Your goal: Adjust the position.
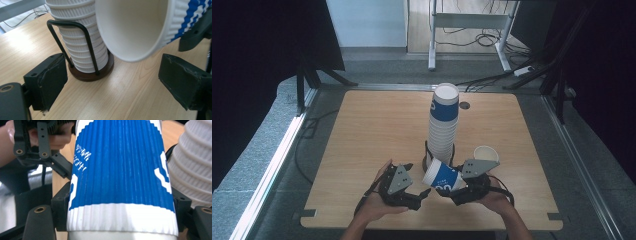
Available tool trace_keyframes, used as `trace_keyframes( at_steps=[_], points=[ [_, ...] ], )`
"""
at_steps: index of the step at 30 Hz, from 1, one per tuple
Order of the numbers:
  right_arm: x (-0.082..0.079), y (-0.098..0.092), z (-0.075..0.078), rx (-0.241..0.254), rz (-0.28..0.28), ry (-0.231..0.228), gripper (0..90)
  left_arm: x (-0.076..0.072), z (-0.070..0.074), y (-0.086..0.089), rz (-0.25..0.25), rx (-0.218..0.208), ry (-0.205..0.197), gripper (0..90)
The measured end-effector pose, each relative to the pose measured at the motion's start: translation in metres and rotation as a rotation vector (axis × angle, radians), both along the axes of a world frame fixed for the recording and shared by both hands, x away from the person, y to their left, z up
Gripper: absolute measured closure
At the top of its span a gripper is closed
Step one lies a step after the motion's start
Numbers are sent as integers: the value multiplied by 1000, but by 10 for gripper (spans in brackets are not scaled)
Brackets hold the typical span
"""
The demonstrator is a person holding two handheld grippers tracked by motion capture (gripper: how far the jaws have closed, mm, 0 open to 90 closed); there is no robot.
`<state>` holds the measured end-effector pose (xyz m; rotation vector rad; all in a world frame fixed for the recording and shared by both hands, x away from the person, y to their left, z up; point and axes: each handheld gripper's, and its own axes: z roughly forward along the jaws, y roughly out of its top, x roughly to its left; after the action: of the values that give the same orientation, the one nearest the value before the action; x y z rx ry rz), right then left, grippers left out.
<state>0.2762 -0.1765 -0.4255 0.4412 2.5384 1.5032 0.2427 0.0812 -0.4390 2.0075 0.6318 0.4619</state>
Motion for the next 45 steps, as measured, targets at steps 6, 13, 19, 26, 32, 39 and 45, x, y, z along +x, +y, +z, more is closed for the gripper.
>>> trace_keyframes(
  at_steps=[6, 13, 19, 26, 32, 39, 45],
  points=[
    [-4, -1, -3, 103, -30, -27, 267, 2, 2, 7, -22, -81, 43, 87],
    [-5, -5, -15, 201, -60, -27, 267, 3, 1, 8, -19, -102, 63, 87],
    [-5, -7, -24, 242, -95, -28, 267, 6, -2, 9, -33, -174, 121, 87],
    [-5, -5, -35, 284, -107, -22, 267, 10, -5, 13, -70, -278, 202, 87],
    [-6, -1, -41, 314, -94, -35, 267, 13, -6, 13, -98, -343, 247, 87],
    [-10, 2, -44, 401, -69, -38, 268, 16, -8, 10, -153, -455, 324, 87],
    [-14, 8, -46, 405, -40, -50, 268, 21, -7, 8, -172, -540, 361, 87]
  ],
)
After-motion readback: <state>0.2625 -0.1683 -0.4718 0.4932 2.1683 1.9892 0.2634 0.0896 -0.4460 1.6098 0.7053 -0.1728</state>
